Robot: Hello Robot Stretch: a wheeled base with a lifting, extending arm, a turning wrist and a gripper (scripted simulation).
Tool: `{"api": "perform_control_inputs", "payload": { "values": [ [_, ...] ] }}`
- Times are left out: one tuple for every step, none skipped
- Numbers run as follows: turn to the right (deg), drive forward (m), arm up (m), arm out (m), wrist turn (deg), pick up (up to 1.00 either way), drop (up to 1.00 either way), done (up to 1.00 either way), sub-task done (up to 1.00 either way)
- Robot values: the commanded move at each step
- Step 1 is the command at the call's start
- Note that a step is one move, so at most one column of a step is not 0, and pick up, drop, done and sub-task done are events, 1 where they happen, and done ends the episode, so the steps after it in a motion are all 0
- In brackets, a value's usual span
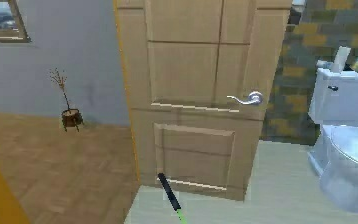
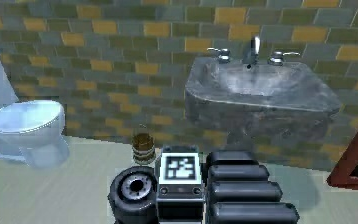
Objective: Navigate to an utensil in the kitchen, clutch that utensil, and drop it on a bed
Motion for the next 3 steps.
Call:
{"api": "perform_control_inputs", "payload": {
  "values": [
    [0.0,0.75,0.00,0.00,0.0,0.00,0.00,0.00,0.00],
    [-45.0,0.00,0.00,0.00,0.0,0.00,0.00,0.00,0.00],
    [-33.0,0.00,0.00,0.00,0.0,0.00,0.00,0.00,0.00]
  ]
}}
